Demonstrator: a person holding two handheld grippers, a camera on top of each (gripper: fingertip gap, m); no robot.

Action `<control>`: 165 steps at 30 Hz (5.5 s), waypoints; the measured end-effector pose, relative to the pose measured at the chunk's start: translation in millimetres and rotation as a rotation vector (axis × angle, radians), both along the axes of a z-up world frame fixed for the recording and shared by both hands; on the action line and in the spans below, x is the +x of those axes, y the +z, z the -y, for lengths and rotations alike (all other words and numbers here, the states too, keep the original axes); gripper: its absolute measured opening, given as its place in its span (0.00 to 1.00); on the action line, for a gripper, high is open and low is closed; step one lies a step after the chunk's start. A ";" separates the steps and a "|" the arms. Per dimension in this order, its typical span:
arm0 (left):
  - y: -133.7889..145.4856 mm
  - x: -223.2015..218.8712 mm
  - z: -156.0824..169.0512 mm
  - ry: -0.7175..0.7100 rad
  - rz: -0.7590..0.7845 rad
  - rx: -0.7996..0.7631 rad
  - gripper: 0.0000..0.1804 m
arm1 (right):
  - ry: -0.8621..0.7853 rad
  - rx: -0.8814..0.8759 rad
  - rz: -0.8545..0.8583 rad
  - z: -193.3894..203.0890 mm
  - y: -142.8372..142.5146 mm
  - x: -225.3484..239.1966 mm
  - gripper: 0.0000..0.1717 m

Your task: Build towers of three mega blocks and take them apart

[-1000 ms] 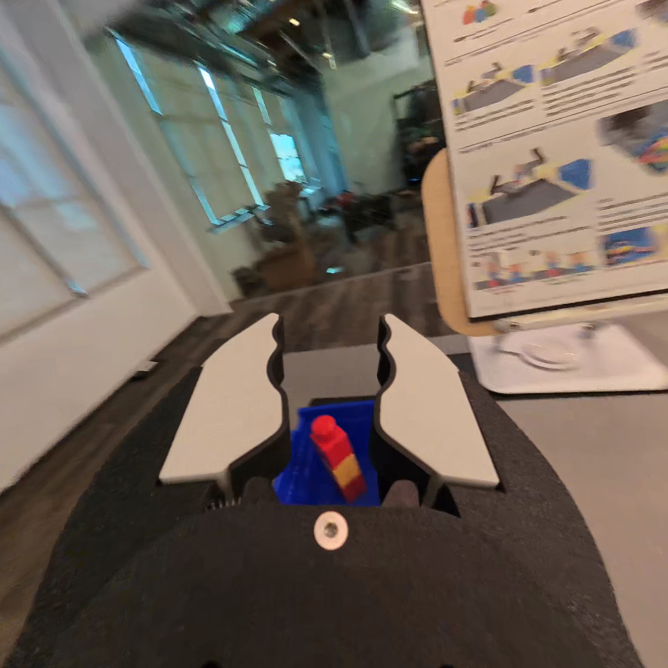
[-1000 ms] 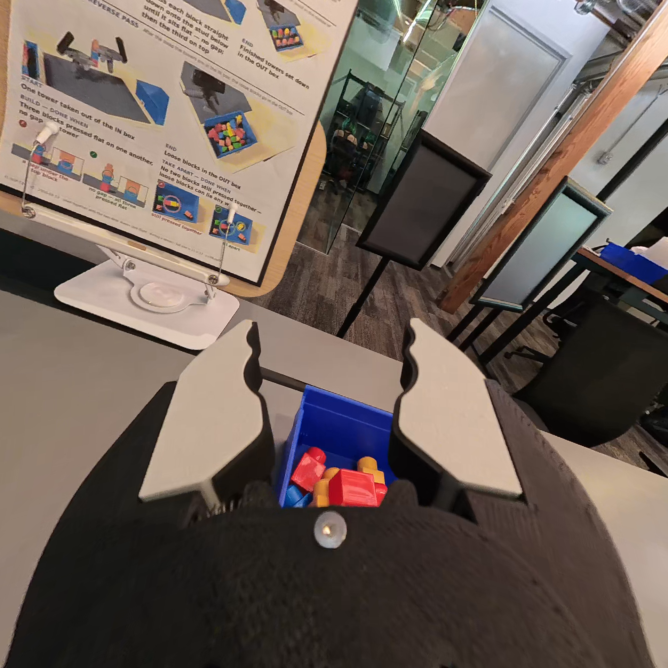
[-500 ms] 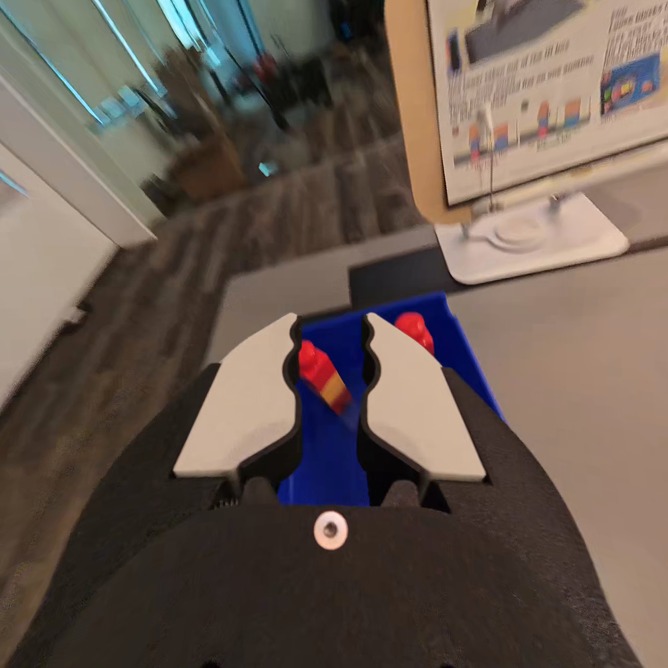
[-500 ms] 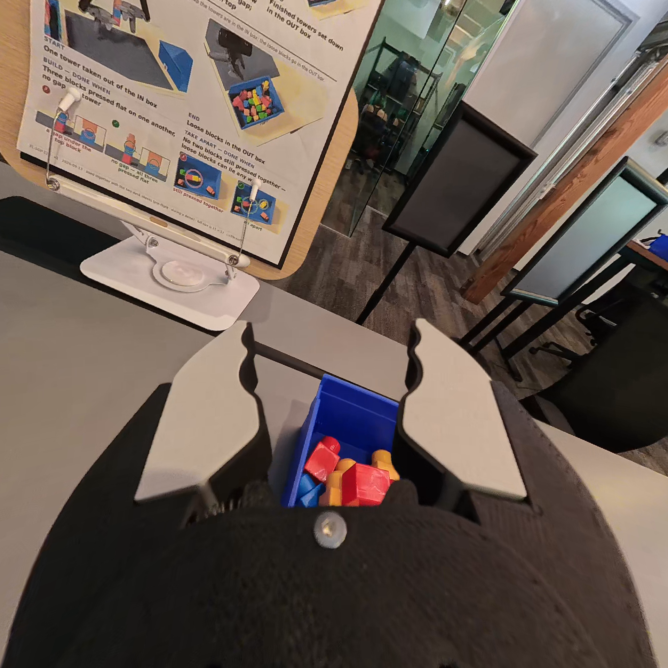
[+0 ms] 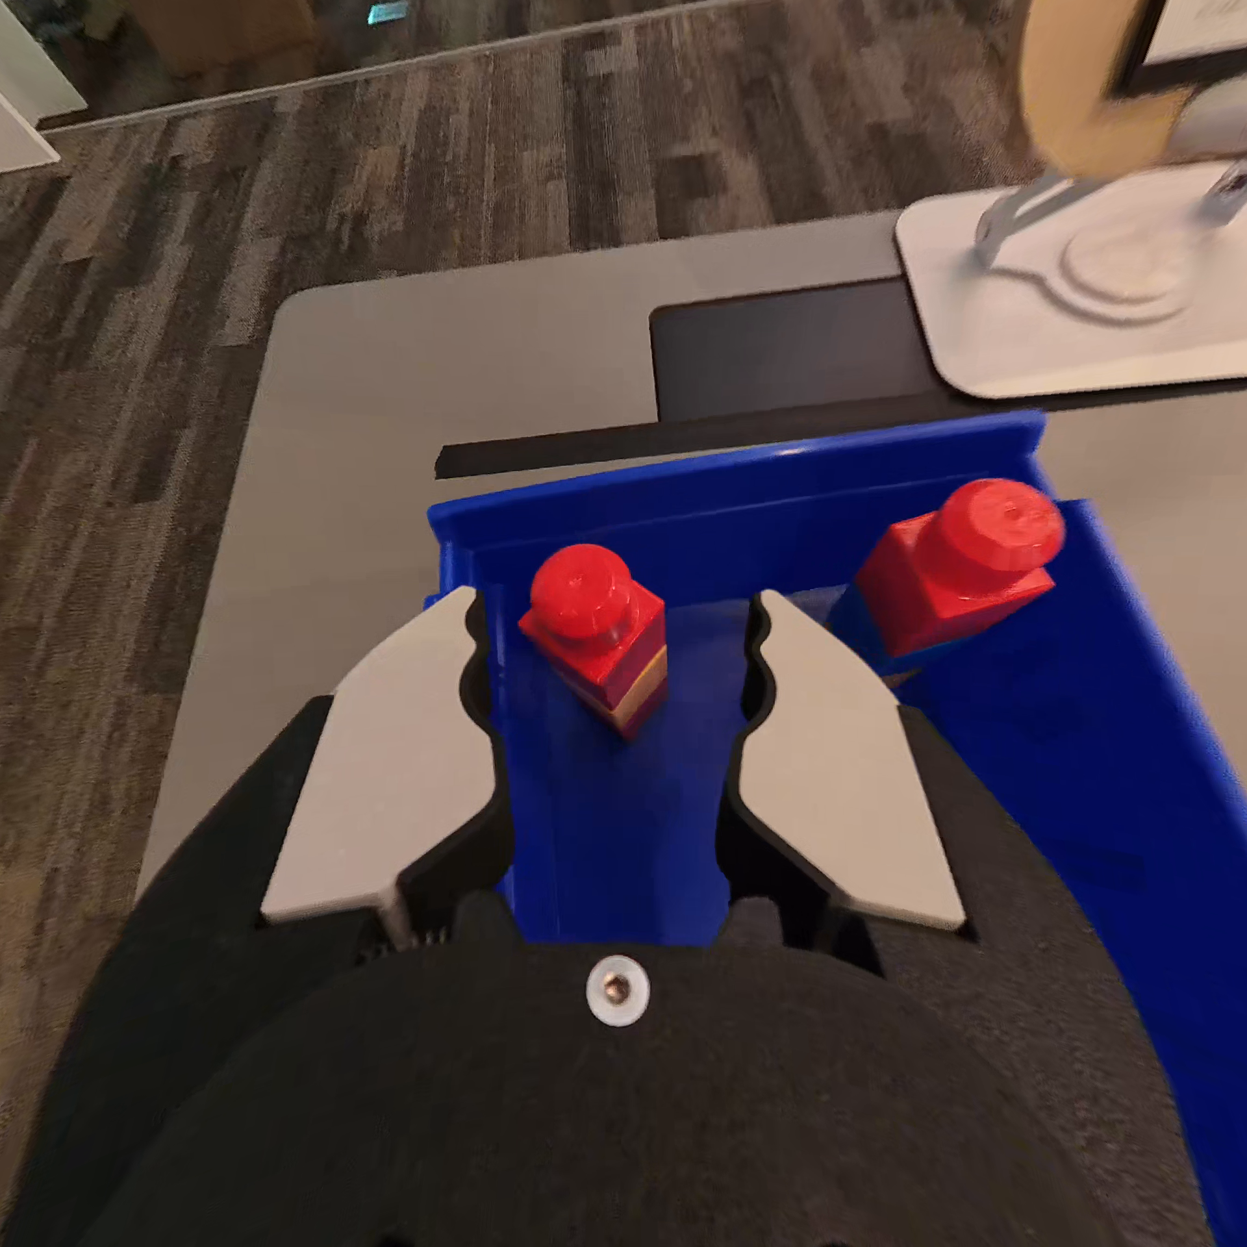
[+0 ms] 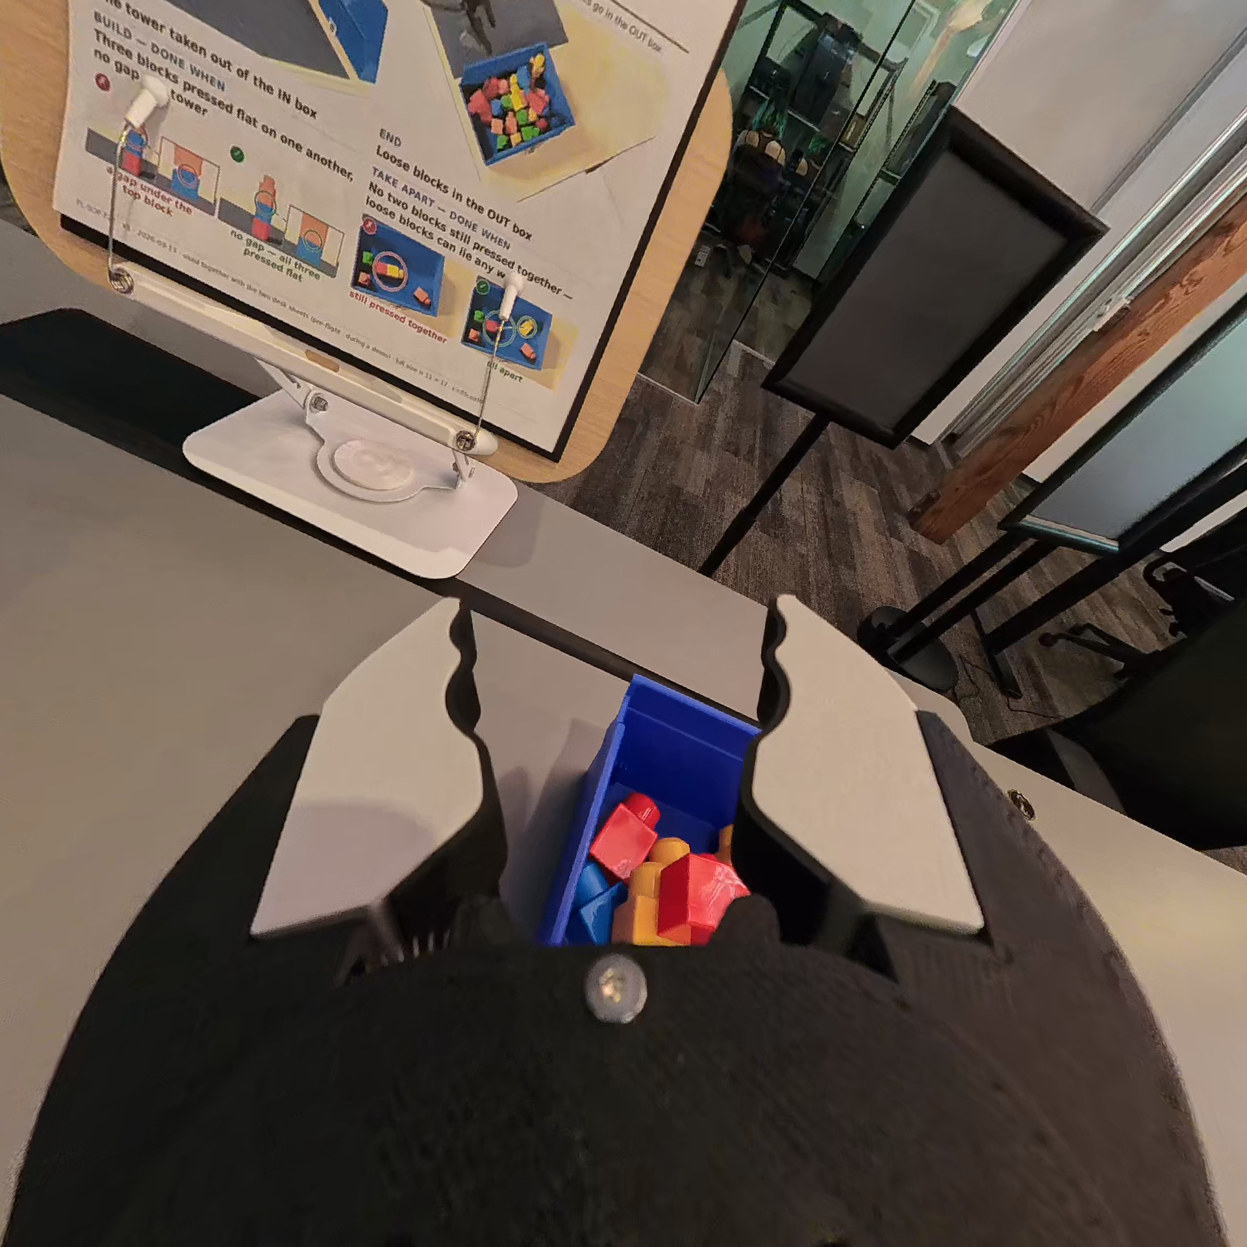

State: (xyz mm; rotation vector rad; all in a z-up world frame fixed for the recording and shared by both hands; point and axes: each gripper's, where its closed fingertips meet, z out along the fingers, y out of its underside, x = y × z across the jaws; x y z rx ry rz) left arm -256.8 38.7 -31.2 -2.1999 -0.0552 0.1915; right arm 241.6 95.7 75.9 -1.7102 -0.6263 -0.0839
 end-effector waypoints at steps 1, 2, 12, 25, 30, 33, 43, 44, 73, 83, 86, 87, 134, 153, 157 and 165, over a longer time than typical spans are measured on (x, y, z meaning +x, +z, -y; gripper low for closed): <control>-7.5 -1.3 -4.0 -0.008 -0.022 -0.017 0.40 | 0.002 -0.003 0.006 -0.2 -1.1 -1.0 0.48; -14.7 -3.8 -6.7 -0.007 -0.043 -0.037 0.40 | 0.005 -0.005 0.011 -0.4 -2.1 -1.9 0.48; -40.0 -17.2 -11.0 0.007 -0.136 -0.143 0.32 | 0.041 -0.014 0.045 1.3 -7.3 -11.6 0.48; 155.4 165.4 102.0 -0.701 0.206 0.294 0.31 | 1.124 -0.335 -0.285 160.4 -19.4 -185.9 0.45; 163.2 268.7 144.3 -1.121 0.309 0.267 0.30 | 1.402 -0.401 -0.599 203.2 6.8 -201.5 0.47; 159.8 302.5 156.9 -1.258 0.351 0.244 0.29 | 1.608 -0.603 -0.703 228.9 6.7 -197.5 0.47; 153.5 334.2 167.4 -1.375 0.468 0.194 0.37 | 1.813 -0.647 -0.683 250.9 0.3 -189.8 0.26; 154.1 330.8 159.3 -1.326 0.463 0.212 0.42 | 1.758 -0.602 -0.686 242.6 4.2 -190.4 0.26; 154.4 345.4 111.8 -1.195 0.605 0.384 0.20 | 1.362 -0.383 -0.589 179.4 9.4 -180.6 0.21; 204.6 294.2 120.6 -1.153 0.698 0.570 0.20 | 1.258 -0.475 -0.362 173.6 -3.0 -168.5 0.21; 197.7 281.7 119.9 -1.111 0.515 0.555 0.20 | 1.015 -0.416 -0.291 133.4 22.9 -96.7 0.21; 192.7 285.1 122.7 -1.128 0.480 0.520 0.20 | 0.848 -0.421 -0.206 111.2 12.9 -57.4 0.21; 87.4 369.1 131.5 -1.330 0.454 -0.053 0.20 | 0.281 -0.441 -0.032 44.9 -27.0 97.5 0.21; 114.1 344.8 145.5 -1.378 0.709 -0.079 0.20 | 0.894 0.236 0.143 135.7 49.6 -52.6 0.51; 118.3 351.5 161.8 -1.458 0.783 -0.121 0.20 | 1.057 0.513 0.288 204.3 48.1 -126.4 0.51; 111.6 371.8 181.0 -1.548 0.789 -0.191 0.20 | 1.137 0.528 0.339 220.4 20.2 -165.3 0.42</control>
